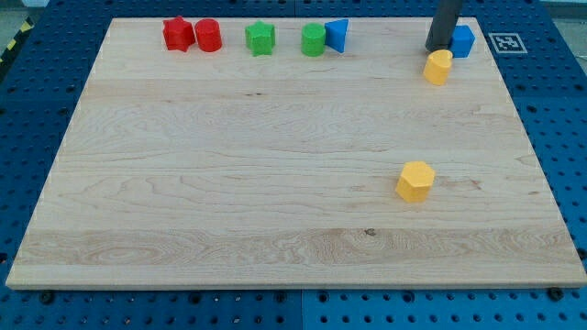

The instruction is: Place the yellow heart right to the blue triangle

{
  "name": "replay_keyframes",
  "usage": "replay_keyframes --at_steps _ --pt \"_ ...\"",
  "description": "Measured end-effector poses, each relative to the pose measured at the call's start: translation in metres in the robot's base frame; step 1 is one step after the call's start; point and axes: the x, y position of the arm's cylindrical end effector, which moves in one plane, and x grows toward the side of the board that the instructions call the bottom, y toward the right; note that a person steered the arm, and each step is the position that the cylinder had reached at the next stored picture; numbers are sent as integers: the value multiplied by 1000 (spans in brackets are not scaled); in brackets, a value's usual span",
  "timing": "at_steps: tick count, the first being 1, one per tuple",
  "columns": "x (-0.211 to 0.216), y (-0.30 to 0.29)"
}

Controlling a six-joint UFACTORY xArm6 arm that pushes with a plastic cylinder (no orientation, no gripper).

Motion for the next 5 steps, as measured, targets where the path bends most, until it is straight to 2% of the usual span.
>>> replay_keyframes --at_steps 2,3,4,5 --pt "1 -52" --pt "27 -78" --pt "106 -75" --pt "130 5"
